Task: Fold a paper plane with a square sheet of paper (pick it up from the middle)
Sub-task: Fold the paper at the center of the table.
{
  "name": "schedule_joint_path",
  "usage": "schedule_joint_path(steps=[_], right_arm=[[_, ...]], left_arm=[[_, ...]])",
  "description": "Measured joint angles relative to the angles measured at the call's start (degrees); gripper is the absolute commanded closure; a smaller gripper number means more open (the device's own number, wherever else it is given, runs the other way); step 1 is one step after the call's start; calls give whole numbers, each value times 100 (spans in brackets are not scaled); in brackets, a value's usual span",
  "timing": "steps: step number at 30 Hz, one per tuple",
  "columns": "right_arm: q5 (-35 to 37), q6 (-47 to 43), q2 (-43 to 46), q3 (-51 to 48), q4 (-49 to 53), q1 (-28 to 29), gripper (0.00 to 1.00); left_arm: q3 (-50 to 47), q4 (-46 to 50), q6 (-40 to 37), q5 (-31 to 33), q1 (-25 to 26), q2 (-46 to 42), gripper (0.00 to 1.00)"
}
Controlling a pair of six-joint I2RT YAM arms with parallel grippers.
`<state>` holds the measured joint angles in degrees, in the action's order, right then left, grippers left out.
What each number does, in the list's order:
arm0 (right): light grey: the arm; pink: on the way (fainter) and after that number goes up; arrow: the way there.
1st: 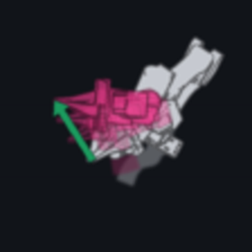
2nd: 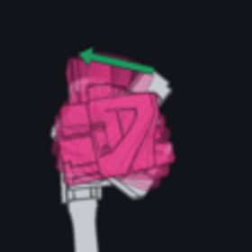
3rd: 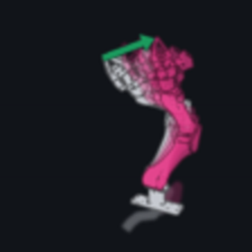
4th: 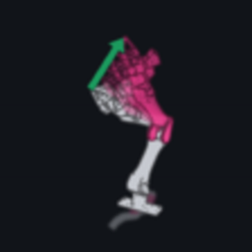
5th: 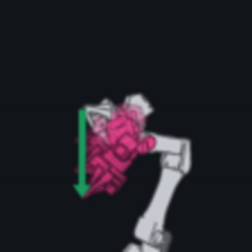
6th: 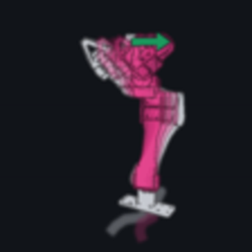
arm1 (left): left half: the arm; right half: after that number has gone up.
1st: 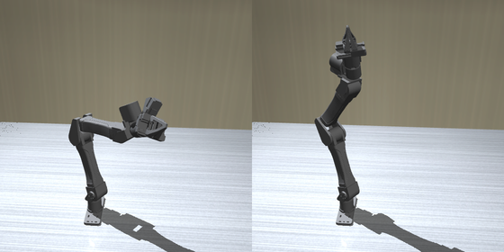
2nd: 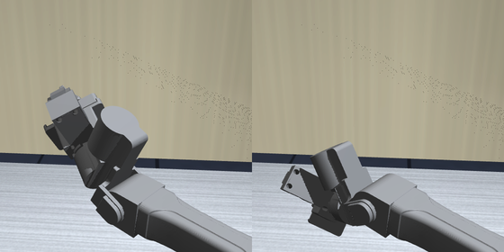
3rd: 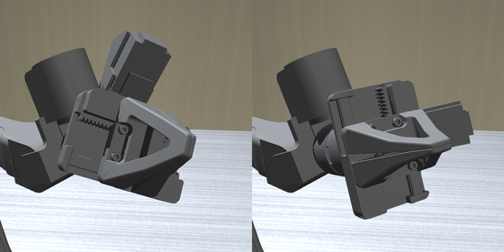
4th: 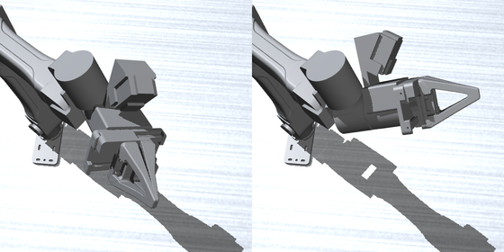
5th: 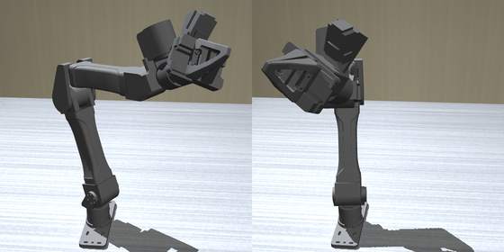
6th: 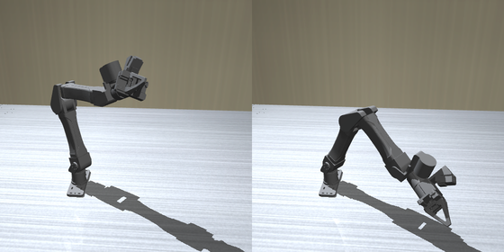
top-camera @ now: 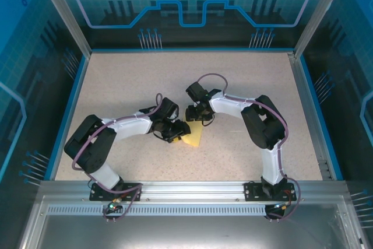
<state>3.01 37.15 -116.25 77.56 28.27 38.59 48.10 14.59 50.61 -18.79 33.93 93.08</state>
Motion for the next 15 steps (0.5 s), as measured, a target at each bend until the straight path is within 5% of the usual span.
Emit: schedule_joint_path(steps=[15], right_arm=[[0, 0, -24, 7, 7, -2, 46]], left_arm=[[4, -131, -168, -39, 0, -170, 47]])
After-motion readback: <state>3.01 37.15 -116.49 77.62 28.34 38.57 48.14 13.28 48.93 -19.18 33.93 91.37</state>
